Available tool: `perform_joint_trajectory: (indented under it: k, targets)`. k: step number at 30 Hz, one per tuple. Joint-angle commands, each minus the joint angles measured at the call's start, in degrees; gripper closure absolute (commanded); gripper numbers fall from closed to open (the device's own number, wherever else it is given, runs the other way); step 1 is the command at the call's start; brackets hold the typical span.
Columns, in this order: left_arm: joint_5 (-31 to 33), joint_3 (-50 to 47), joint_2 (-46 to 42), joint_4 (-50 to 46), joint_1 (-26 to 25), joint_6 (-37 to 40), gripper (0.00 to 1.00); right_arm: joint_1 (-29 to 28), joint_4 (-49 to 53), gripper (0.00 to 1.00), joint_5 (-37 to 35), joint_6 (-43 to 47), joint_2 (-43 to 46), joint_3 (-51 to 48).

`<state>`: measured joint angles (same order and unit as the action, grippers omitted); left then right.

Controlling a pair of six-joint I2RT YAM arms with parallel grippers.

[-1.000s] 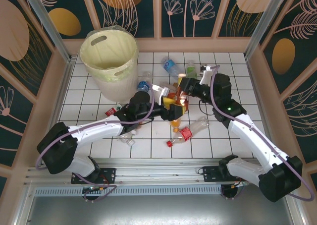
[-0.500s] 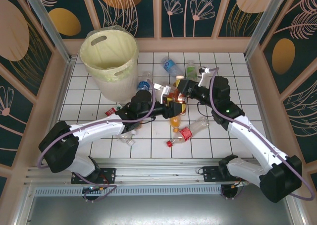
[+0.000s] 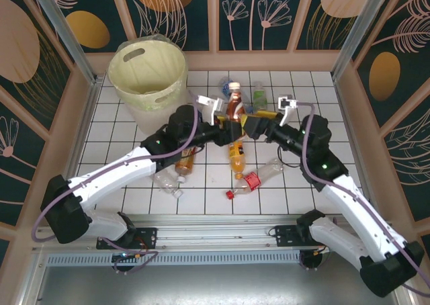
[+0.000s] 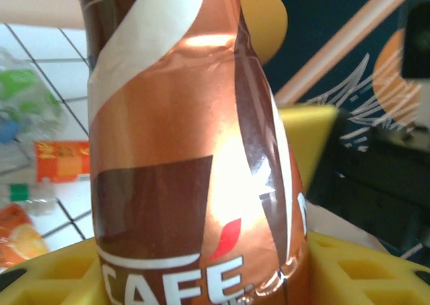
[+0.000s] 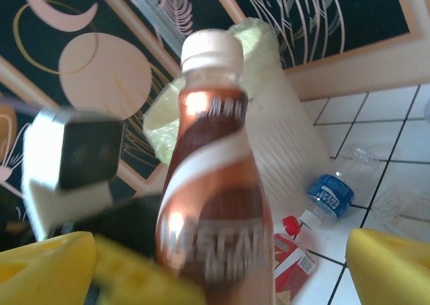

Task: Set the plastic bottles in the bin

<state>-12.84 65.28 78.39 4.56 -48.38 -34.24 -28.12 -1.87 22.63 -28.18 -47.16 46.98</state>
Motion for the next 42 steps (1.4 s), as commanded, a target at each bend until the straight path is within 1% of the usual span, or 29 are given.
perform_joint_trajectory:
  k: [1, 5, 9, 11, 14, 17, 21, 26, 30, 33, 37, 42]
  targets:
    - [2.3, 4.5, -2.6, -10.9, 3.0, 4.1, 0.43, -0.2, 4.9, 0.04, 2.4, 6.0, 3.6, -0.9]
    - [5.7, 12.7, -3.0, -21.7, 7.2, 8.5, 0.43, -0.2, 8.7, 0.04, 3.5, 8.3, 5.5, -1.7]
    - [10.8, 22.7, -0.6, -32.2, 11.1, 13.0, 0.43, -0.3, 8.6, 0.04, 4.1, 8.1, 6.4, -4.1]
    - [12.1, 27.0, 1.2, -36.1, 13.9, 14.8, 0.43, -0.3, 8.1, 0.05, 4.1, 7.7, 6.5, -5.2]
    - [12.7, 32.3, 4.0, -39.7, 18.6, 16.8, 0.43, -0.4, 7.8, 0.05, 4.1, 7.4, 6.6, -5.9]
    - [12.3, 35.3, 6.4, -41.5, 23.5, 18.2, 0.43, -0.4, 9.0, 0.05, 2.9, 7.6, 6.7, -6.0]
    - [12.6, 38.1, 9.7, -43.2, 29.0, 19.9, 0.42, -0.4, 10.6, 0.05, 1.1, 7.9, 7.3, -6.4]
    - [12.1, 39.4, 14.4, -43.0, 35.0, 21.2, 0.42, -0.4, 12.2, 0.05, -1.4, 7.4, 7.1, -6.8]
    - [12.6, 41.1, 18.0, -43.4, 37.0, 22.5, 0.41, -0.4, 12.8, 0.05, -2.2, 7.4, 6.7, -7.1]
    - [11.4, 42.1, 21.4, -44.7, 37.5, 23.0, 0.4, -0.4, 13.4, 0.05, -3.6, 7.5, 6.6, -7.1]
    - [9.8, 41.3, 22.2, -45.3, 37.5, 23.4, 0.38, -0.4, 13.8, 0.05, -3.8, 7.5, 5.9, -7.1]
    - [10.5, 41.6, 23.5, -47.0, 37.6, 24.1, 0.34, -0.4, 13.1, 0.05, -2.1, 6.6, 3.3, -7.1]
